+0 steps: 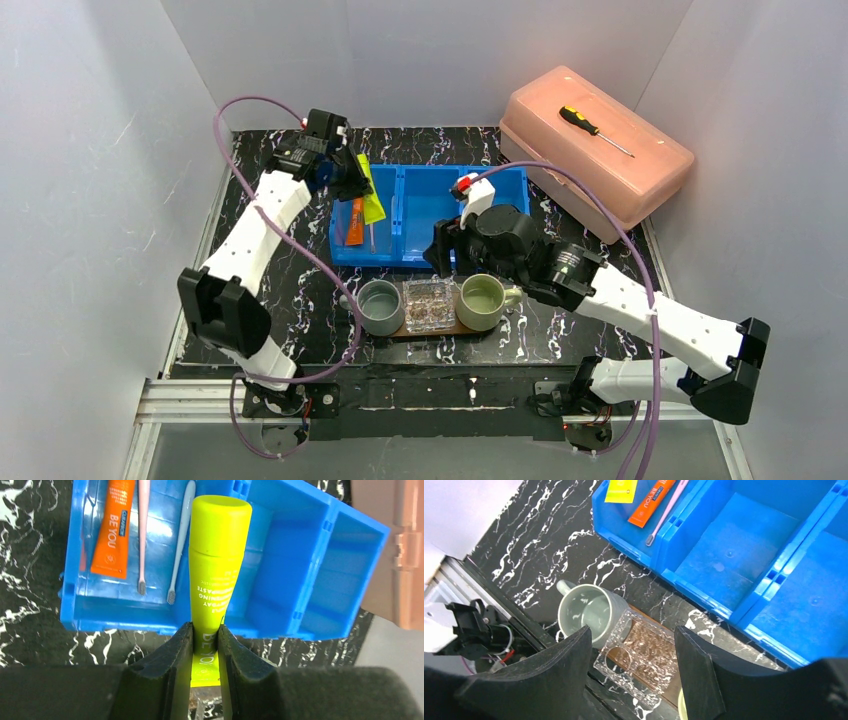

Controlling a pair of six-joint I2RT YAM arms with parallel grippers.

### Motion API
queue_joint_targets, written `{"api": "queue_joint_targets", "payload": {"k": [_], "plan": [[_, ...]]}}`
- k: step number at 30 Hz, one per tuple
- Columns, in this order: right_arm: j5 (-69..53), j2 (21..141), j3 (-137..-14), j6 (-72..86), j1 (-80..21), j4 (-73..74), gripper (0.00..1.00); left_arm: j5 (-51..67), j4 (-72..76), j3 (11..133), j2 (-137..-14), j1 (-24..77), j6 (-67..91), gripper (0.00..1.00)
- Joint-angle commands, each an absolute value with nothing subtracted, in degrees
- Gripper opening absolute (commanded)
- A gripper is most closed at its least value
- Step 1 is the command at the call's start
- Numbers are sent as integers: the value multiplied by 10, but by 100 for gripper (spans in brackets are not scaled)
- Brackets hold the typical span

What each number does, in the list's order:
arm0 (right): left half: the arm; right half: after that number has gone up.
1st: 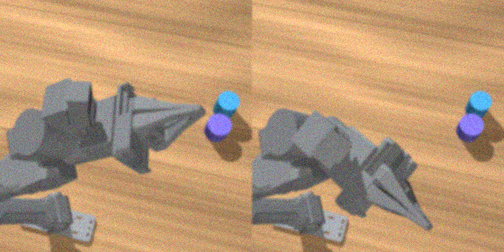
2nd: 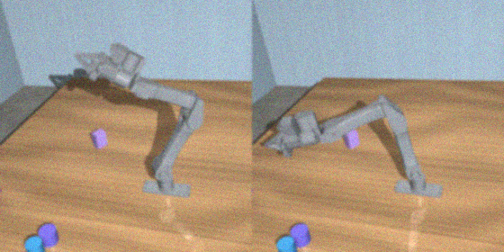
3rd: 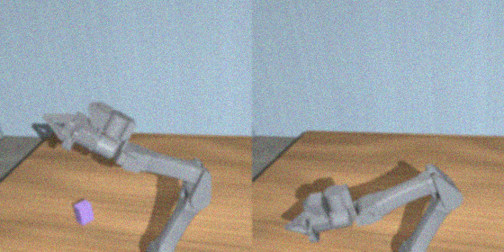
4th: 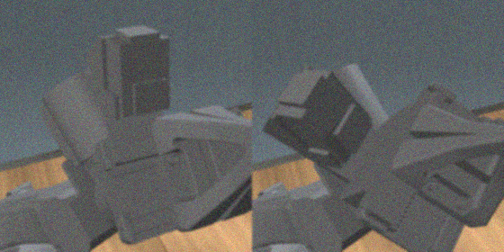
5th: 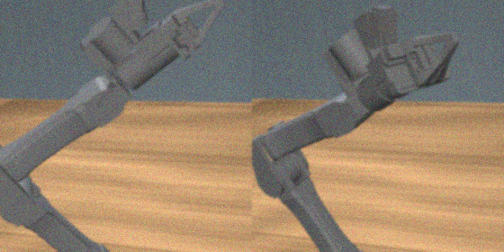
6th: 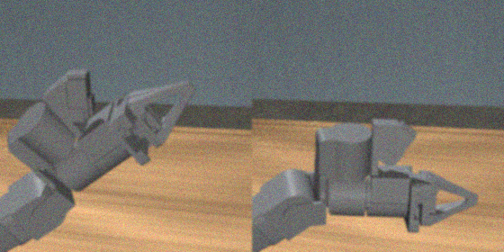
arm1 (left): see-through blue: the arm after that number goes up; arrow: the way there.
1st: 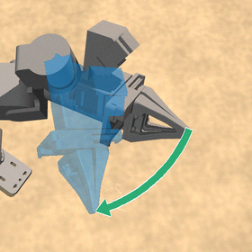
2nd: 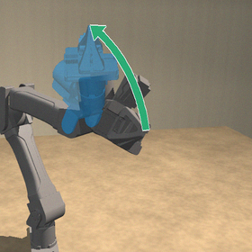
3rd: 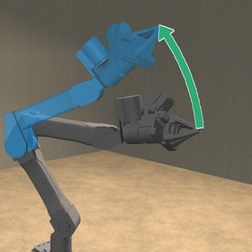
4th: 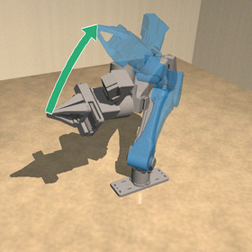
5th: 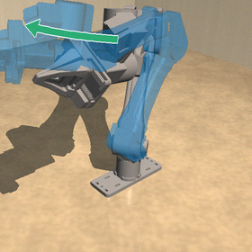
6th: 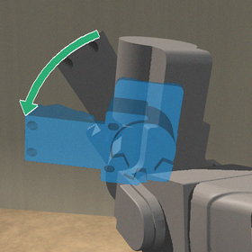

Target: Prepare toiletry sets of a toothbrush and toothpaste on the tray

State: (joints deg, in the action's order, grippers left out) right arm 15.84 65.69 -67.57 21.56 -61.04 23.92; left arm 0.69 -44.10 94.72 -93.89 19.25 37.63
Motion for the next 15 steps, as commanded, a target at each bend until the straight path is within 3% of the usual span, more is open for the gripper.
{"api": "queue_joint_targets", "payload": {"k": [1,15], "plan": [[159,659,-657,289,-612,126,70,31,-450,914,-860,190,436,0],[125,714,-634,363,-612,-18,73,184,-401,749,-736,157,605,0]]}}
